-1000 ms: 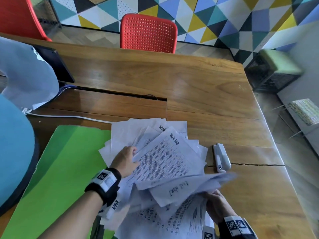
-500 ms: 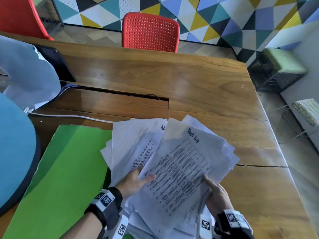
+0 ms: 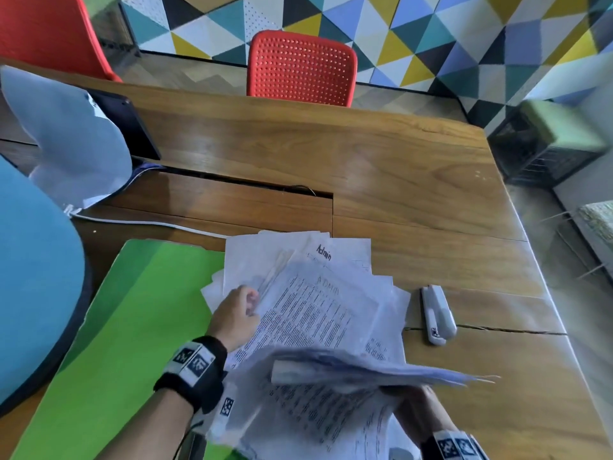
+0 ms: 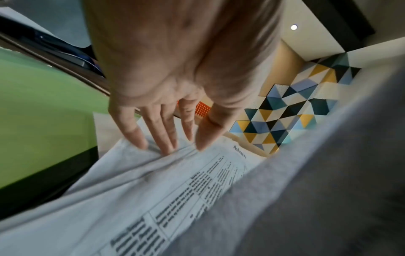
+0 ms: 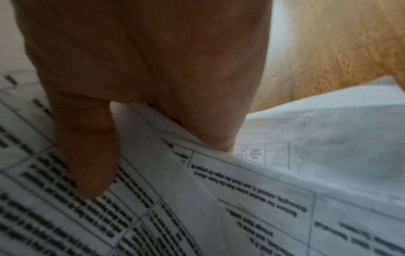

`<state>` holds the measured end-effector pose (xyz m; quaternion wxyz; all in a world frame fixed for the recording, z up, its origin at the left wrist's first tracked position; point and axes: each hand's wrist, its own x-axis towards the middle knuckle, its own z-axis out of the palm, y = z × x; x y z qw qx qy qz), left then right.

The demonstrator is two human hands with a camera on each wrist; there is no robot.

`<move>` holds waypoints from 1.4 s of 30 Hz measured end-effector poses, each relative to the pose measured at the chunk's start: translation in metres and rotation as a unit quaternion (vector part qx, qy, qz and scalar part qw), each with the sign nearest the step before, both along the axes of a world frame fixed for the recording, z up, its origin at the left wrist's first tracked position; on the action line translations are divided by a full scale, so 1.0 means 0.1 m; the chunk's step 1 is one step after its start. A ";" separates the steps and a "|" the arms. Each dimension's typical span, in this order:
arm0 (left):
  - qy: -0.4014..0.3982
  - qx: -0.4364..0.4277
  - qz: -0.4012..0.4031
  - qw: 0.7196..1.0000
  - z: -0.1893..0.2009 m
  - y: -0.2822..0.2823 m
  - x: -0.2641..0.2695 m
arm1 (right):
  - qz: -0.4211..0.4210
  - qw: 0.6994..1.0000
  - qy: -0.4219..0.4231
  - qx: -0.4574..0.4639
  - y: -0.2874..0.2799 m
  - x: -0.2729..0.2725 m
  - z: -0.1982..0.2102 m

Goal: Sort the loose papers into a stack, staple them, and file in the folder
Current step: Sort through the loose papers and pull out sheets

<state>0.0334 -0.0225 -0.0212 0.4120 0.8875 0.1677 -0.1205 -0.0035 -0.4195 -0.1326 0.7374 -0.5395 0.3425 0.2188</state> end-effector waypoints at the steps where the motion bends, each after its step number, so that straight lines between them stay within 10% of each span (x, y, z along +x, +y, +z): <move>1: 0.012 0.001 -0.004 1.000 0.01 -0.02 0.04 | 0.037 0.999 0.005 0.030 0.08 0.02 0.14; 4: 0.053 -0.011 -0.041 0.998 0.04 -0.11 0.07 | 0.113 0.993 0.010 0.015 0.71 0.13 1.12; 20: 0.069 0.044 -0.053 0.995 0.01 -0.13 0.04 | 0.082 0.994 -0.067 -0.031 0.80 0.21 1.21; 27: 0.038 -0.121 -0.024 0.992 0.00 -0.10 -0.03 | 0.041 0.995 -0.093 -0.009 0.86 0.18 1.23; 32: 0.124 -0.408 0.062 0.902 0.07 -0.01 -0.18 | 0.048 0.992 -0.099 0.067 0.78 0.15 1.26; 42: 0.105 -0.374 -0.145 0.910 0.71 -0.64 -0.21 | 0.024 0.995 -0.026 0.091 0.66 0.19 1.14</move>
